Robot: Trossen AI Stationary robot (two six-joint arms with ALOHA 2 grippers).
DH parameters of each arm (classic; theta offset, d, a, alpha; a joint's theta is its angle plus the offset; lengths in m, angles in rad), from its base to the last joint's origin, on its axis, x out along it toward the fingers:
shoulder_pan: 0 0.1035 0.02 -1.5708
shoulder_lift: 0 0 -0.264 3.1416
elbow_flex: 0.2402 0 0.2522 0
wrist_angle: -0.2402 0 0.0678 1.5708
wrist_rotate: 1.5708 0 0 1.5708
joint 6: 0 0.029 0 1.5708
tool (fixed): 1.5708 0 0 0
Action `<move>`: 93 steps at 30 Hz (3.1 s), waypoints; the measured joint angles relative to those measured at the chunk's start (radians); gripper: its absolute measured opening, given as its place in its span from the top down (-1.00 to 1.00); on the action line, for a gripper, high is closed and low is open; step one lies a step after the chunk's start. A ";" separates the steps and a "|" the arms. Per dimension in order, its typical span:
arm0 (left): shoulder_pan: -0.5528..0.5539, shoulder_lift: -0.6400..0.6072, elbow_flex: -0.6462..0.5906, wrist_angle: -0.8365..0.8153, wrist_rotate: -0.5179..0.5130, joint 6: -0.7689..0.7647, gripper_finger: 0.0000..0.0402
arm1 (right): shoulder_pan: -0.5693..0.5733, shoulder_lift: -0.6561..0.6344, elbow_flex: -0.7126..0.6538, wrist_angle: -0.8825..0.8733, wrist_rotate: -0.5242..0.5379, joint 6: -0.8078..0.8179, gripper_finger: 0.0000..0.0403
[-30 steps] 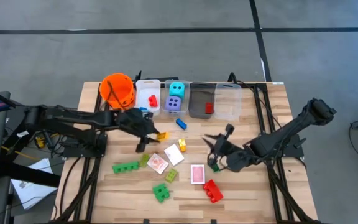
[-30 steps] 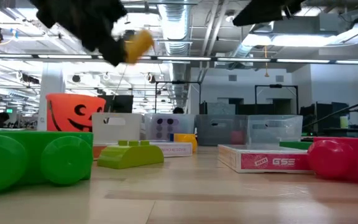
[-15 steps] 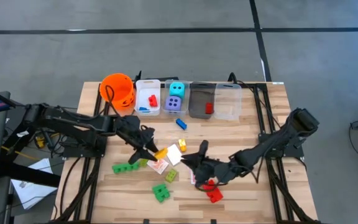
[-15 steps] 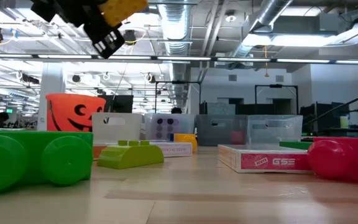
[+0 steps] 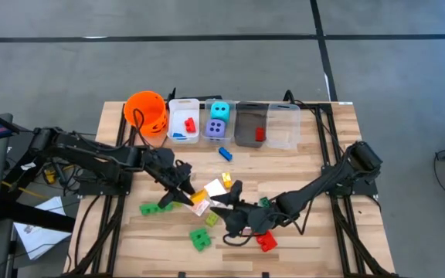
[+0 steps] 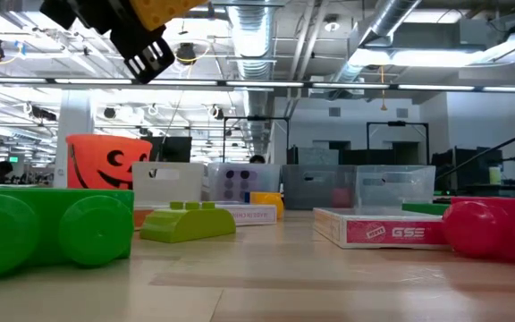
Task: Pick & Place Toys
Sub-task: Put the dark yellow game piece into the black bin
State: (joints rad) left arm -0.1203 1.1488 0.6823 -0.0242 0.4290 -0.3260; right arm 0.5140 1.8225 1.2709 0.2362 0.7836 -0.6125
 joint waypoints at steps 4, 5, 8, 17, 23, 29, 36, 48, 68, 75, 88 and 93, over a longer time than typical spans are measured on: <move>-0.006 0.000 0.000 -0.001 -0.001 -0.019 0.33 | -0.007 -0.005 0.002 0.004 0.000 0.017 -0.28; -0.008 0.003 0.000 0.002 -0.001 -0.020 0.33 | -0.008 -0.007 0.002 0.003 0.000 0.027 -0.34; -0.026 0.014 0.000 0.012 -0.001 -0.024 0.33 | -0.019 -0.011 0.002 0.006 -0.018 0.036 -0.44; -0.060 0.092 0.001 0.106 0.000 -0.050 0.33 | -0.044 -0.011 0.004 0.004 -0.178 0.064 -0.47; -0.058 0.123 0.000 0.148 0.032 -0.057 0.33 | -0.047 -0.011 0.004 -0.001 -0.236 0.087 -0.47; -0.058 0.122 0.001 0.221 0.040 -0.068 0.33 | -0.058 -0.011 0.004 -0.023 -0.289 0.120 -0.47; -0.058 0.120 0.001 0.250 0.040 -0.075 0.33 | -0.059 -0.011 0.004 -0.022 -0.290 0.119 -0.43; -0.058 0.120 0.001 0.250 0.040 -0.075 0.33 | -0.059 -0.011 0.005 -0.013 -0.288 0.116 -0.08; 0.060 -0.018 0.002 0.171 0.022 0.051 -0.27 | -0.004 -0.011 0.055 -0.071 -0.062 0.162 0.53; 0.169 -0.213 0.001 0.056 -0.269 0.253 -0.37 | -0.002 -0.027 0.056 -0.321 0.034 0.388 0.53; 0.269 -0.275 0.001 0.065 -0.571 0.426 -0.35 | -0.161 -0.236 0.049 -0.779 0.058 0.739 0.53; 0.305 -0.201 0.000 0.079 -0.571 0.427 -0.34 | -0.308 -0.346 -0.019 -0.772 0.055 0.701 0.53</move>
State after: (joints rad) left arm 0.1852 0.9475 0.6827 0.0543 -0.1425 0.1009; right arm 0.2056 1.4765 1.2515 -0.5359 0.8385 0.0881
